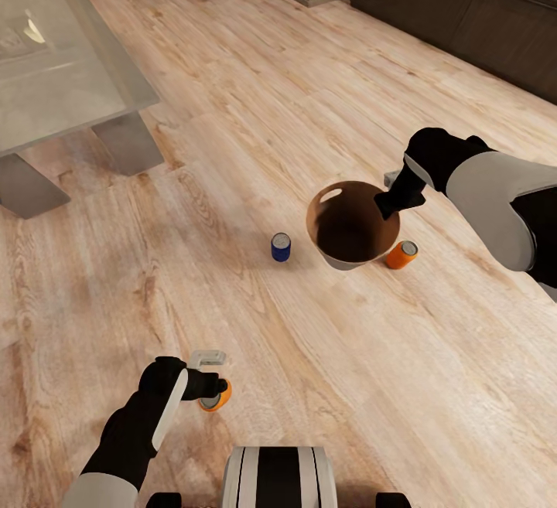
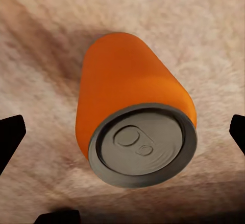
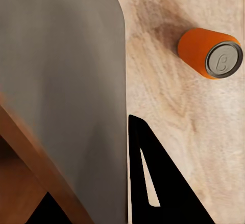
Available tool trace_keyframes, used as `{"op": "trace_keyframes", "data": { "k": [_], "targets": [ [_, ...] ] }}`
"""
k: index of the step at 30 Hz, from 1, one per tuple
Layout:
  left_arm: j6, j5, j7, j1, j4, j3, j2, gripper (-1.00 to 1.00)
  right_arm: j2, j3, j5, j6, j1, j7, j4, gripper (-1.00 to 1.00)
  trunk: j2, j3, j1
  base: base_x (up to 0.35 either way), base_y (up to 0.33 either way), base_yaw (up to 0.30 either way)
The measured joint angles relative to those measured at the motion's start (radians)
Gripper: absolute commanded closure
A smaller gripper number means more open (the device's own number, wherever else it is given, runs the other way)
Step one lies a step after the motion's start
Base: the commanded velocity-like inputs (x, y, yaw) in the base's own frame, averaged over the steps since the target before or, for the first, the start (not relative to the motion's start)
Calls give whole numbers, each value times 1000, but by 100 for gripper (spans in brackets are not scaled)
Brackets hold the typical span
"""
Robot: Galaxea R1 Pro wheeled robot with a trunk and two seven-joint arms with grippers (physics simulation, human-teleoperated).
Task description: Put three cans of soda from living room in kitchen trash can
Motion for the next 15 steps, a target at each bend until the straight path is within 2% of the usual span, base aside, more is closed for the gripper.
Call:
{"op": "trace_keyframes", "data": {
  "k": [15],
  "targets": [
    [0, 0, 0, 0, -11, 0, 0, -100, 0, 0, 1, 0, 0, 0, 0, 100, 0, -4, 1, 0, 0, 0]
  ]
}}
